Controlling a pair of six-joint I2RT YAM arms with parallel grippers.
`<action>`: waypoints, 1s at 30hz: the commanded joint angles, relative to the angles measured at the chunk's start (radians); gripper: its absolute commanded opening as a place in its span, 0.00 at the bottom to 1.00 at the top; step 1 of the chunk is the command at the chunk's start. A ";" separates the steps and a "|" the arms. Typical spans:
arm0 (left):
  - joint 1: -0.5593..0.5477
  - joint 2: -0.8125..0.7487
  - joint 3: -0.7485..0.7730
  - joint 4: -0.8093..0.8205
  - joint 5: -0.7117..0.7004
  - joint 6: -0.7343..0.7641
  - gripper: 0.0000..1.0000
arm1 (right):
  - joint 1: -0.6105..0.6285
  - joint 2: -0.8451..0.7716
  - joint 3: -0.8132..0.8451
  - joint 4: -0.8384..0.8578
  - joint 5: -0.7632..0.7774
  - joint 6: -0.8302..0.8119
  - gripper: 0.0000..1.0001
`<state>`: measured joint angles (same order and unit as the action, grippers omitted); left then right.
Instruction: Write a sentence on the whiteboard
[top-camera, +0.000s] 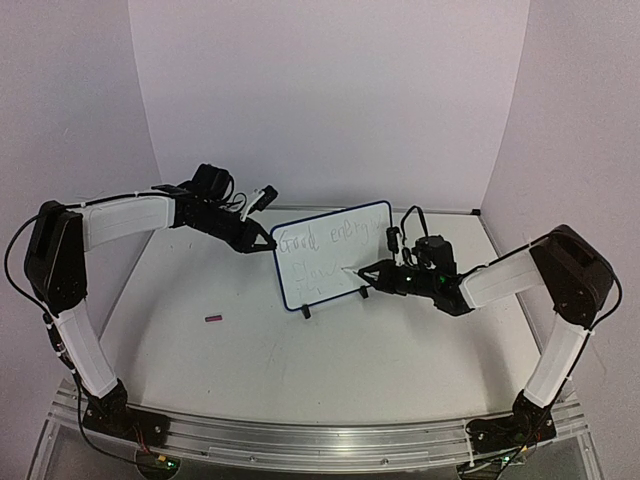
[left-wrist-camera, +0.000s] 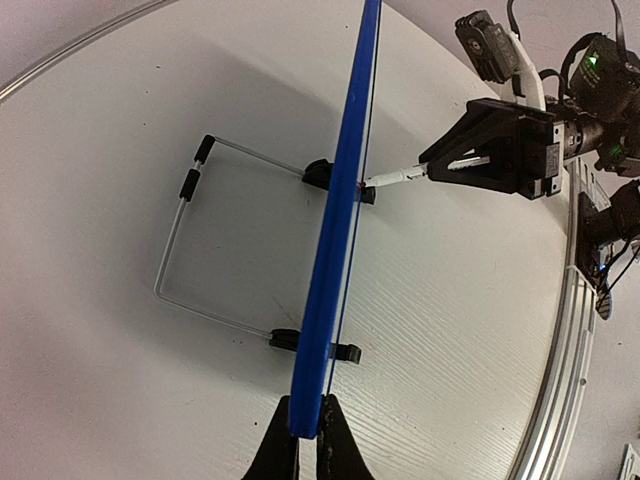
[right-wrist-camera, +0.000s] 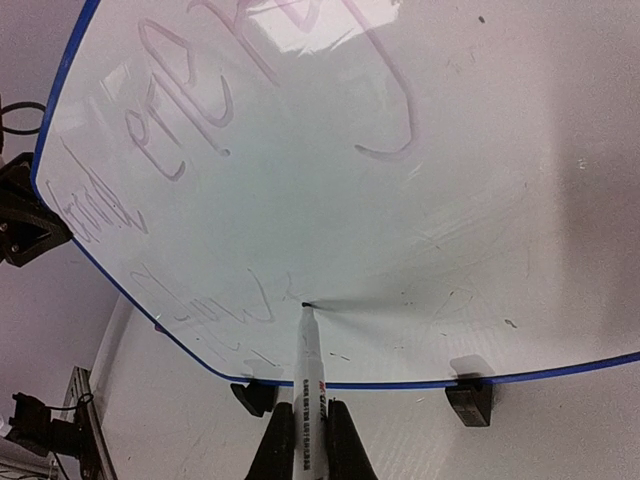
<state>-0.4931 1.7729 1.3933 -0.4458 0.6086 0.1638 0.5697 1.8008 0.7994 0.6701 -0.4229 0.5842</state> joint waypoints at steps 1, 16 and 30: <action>-0.024 0.057 -0.013 -0.109 -0.080 0.048 0.00 | -0.011 -0.024 -0.017 0.030 0.062 0.006 0.00; -0.025 0.060 -0.013 -0.108 -0.082 0.047 0.00 | -0.010 0.023 0.033 -0.012 -0.033 -0.023 0.00; -0.026 0.063 -0.013 -0.110 -0.083 0.048 0.00 | -0.007 0.005 0.038 0.003 -0.060 -0.023 0.00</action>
<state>-0.4934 1.7729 1.3933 -0.4458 0.6083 0.1638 0.5655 1.8339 0.8314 0.6430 -0.5014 0.5758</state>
